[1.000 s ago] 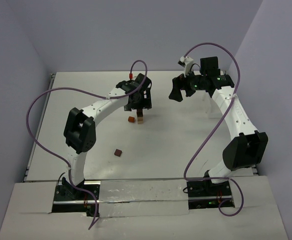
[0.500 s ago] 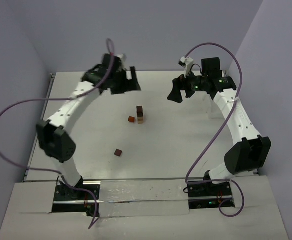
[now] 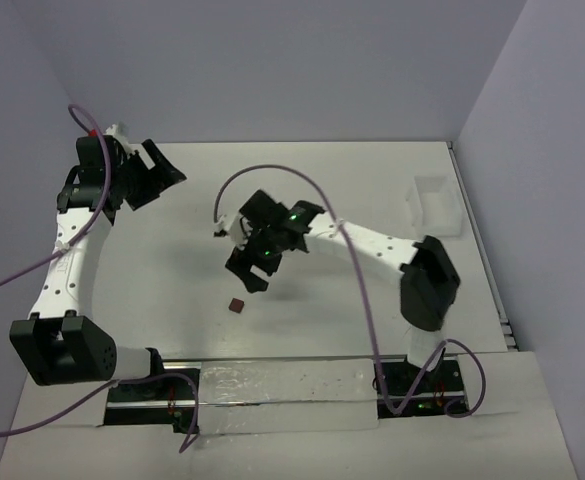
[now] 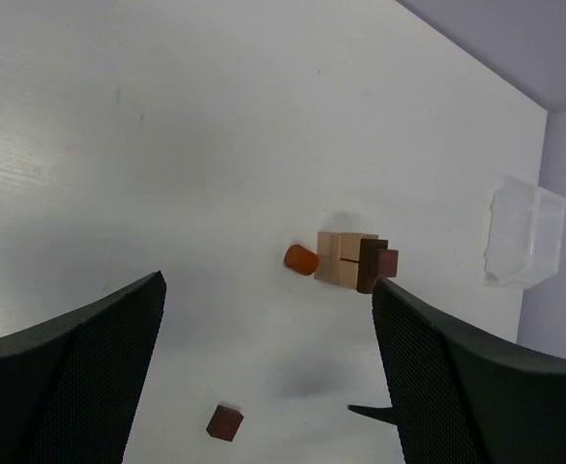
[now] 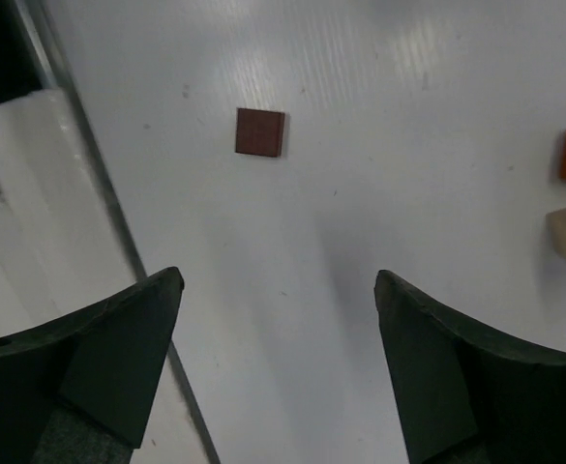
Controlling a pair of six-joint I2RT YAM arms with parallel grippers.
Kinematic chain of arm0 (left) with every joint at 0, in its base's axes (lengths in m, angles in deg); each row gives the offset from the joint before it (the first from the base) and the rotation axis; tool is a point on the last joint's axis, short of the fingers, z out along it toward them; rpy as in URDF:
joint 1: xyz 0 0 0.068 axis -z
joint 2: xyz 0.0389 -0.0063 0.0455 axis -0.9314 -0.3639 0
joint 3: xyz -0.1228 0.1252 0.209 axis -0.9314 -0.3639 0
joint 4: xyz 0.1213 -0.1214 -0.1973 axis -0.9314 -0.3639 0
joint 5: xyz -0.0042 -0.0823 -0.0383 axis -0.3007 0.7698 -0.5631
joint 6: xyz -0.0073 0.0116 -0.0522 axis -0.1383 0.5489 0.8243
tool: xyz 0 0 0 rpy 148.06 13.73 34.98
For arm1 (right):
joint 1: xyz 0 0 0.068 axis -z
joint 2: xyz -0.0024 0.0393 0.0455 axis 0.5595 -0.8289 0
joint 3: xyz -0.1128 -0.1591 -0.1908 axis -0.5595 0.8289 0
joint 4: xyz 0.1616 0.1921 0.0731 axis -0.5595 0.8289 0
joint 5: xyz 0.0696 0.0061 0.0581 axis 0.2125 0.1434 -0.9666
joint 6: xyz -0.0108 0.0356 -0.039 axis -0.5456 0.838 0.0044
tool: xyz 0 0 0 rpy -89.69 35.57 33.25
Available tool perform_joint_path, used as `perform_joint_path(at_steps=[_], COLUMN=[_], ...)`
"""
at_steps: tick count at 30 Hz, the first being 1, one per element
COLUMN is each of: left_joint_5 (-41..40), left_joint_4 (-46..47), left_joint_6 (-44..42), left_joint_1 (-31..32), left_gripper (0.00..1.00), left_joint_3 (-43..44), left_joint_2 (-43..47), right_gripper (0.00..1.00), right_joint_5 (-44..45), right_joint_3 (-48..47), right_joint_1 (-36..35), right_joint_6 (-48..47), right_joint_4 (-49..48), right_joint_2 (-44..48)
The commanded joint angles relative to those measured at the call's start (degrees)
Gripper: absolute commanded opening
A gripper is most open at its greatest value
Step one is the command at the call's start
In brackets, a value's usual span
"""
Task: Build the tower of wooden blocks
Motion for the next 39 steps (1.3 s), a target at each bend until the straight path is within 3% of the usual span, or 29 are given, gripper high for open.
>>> perform_joint_path(at_steps=[1,12,27,32,35,39], left_joint_5=[-1.10,0.02,0.36,0.19,-1.49,-2.00], left_joint_4=[3.22,3.52,2.94,3.20,3.13,2.72], left_joint_6=[0.75,2.21,3.32,3.33,3.31,3.19], left_joint_1=[-0.85,-2.25,-3.14,-3.23,-3.21,-3.23], left_gripper=[0.93,0.92,0.91,0.91,0.92,0.92], left_joint_3=[-0.10,-0.52,1.26,0.83,0.55,1.17], left_joint_2=[4.40,2.89,0.69,0.86,1.13,0.74], right_gripper=[0.83,0.79,0.73,0.59,0.39,0.34], right_joint_5=[12.57,13.44,12.70,12.71,13.33,14.87], right_joint_3=[-5.75,-13.27,-13.13,-12.01,-10.77,-8.56], right_joint_1=[-7.21,-9.86,-10.85,-11.01,-11.10,-11.10], right_joint_6=[6.18,11.51,13.59,13.59,13.58,13.52], right_joint_4=[0.53,-1.98,-3.76,-4.18,-4.22,-5.16], right_joint_2=[-8.96,-19.47,-24.43,-24.70,-24.12,-22.79])
